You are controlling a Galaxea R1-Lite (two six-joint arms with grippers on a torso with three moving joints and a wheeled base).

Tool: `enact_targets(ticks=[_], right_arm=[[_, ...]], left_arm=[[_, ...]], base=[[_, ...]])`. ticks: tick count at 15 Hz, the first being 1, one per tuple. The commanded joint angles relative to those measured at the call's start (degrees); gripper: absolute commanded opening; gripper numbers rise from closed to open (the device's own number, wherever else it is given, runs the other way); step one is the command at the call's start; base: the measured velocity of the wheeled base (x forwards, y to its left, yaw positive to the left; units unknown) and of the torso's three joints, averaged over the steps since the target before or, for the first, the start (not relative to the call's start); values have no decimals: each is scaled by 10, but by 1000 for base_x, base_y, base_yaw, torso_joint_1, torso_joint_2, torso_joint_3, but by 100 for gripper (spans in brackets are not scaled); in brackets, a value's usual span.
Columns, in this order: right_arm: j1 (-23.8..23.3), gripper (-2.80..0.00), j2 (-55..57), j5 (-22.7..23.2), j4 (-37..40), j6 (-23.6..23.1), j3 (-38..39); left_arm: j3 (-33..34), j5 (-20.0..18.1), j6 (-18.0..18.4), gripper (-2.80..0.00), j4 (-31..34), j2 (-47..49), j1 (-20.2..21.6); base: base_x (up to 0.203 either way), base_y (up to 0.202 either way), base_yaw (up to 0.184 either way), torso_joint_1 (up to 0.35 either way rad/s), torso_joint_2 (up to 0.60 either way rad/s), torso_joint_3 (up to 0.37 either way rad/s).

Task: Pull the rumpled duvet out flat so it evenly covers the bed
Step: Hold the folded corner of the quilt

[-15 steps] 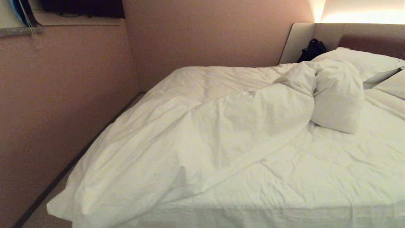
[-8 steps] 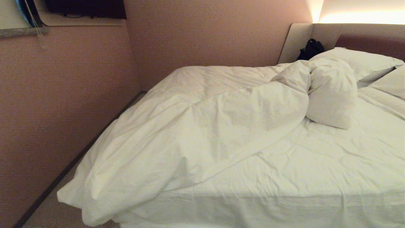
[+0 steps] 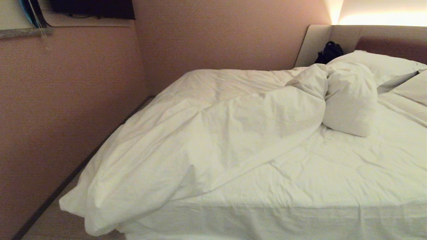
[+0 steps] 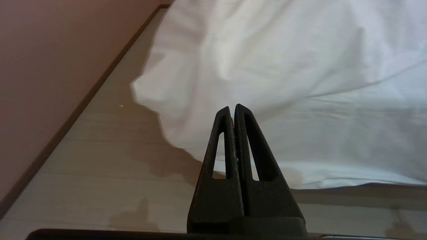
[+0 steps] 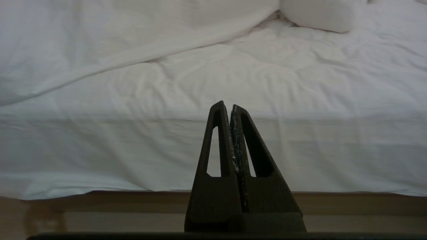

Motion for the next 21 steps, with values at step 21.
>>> enact_targets(ticks=[21], right_arm=[[0,-280,1,0,0,0,0]], left_arm=[[0,0,-1,-280,0,0,0]], base=[[0,-193,1,3,2,3]])
